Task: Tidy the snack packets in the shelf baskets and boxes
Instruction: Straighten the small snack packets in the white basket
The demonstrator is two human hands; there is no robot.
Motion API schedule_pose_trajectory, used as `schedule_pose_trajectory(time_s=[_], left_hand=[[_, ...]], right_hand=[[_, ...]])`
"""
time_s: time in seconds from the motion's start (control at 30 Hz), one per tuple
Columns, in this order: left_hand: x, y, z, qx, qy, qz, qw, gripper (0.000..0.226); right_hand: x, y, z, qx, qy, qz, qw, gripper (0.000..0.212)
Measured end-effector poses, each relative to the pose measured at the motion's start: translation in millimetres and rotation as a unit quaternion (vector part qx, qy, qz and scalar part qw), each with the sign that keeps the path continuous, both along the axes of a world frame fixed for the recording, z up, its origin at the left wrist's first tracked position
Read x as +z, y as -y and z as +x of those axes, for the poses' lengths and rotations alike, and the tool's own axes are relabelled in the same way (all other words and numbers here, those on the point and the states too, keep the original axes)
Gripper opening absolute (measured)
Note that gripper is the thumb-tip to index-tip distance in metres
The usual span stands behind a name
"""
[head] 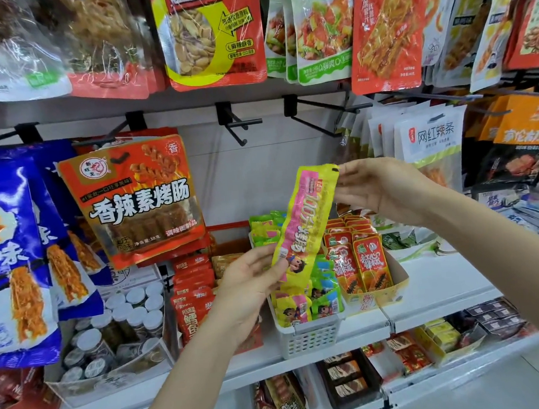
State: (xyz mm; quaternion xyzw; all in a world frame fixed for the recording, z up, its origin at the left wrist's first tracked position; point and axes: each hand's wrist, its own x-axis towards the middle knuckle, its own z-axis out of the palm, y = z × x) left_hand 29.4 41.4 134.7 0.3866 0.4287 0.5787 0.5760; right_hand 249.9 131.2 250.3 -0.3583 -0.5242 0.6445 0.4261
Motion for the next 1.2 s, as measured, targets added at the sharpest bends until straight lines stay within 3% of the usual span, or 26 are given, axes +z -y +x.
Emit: schedule_pose_trajectory(time_s=[0.07, 0.2, 0.3, 0.4, 0.5, 0.6, 0.67, 0.77, 1.0, 1.07, 1.2], left_hand=[[-2, -3, -4, 0.053, -0.086, 0.037, 0.994, 0.027], [-9, -9, -7, 0.095, -0.155, 0.092, 0.979, 0.016], [-16, -17, -8, 0.121, -0.194, 0.111, 0.967, 0.016], [-25, -28, -15, 0.145, -0.288, 0.086, 0.943, 0.021], [-39, -32, -18, 0.063, -0.423, 0.079, 0.901, 0.046], [-45, -31, -12, -0.045, -0.5, 0.093, 0.86, 0.089], [-48, -35, -8, -0.084, -0.551, 0.11, 0.823, 0.106], [-50, -41, -8, -0.085, -0.564, 0.109, 0.814, 0.11], [-66, -28, -16, -0.085, -0.556, 0.116, 0.819, 0.083], [-68, -22, -19, -0.077, -0.547, 0.125, 0.824, 0.082], [-69, -15, -20, -0.049, -0.523, 0.122, 0.842, 0.082]], right_hand=[[2, -1, 2, -0.004, 0.053, -0.02, 0.998, 0.028], [-1, 3, 0, 0.038, 0.23, 0.09, 0.968, 0.031], [2, 3, -2, -0.027, 0.229, 0.138, 0.963, 0.024], [5, 0, 3, -0.103, 0.173, 0.147, 0.968, 0.02], [0, -1, 10, -0.151, 0.207, 0.189, 0.948, 0.013], [-7, -4, 12, -0.177, 0.232, 0.2, 0.935, 0.017], [-11, -5, 9, -0.17, 0.226, 0.194, 0.939, 0.019], [-20, -6, -1, -0.151, 0.24, 0.204, 0.937, 0.017], [-39, -17, -26, -0.117, 0.301, 0.224, 0.919, 0.011], [-47, -20, -33, -0.103, 0.362, 0.258, 0.89, 0.007], [-68, -25, -49, -0.076, 0.498, 0.32, 0.802, 0.023]])
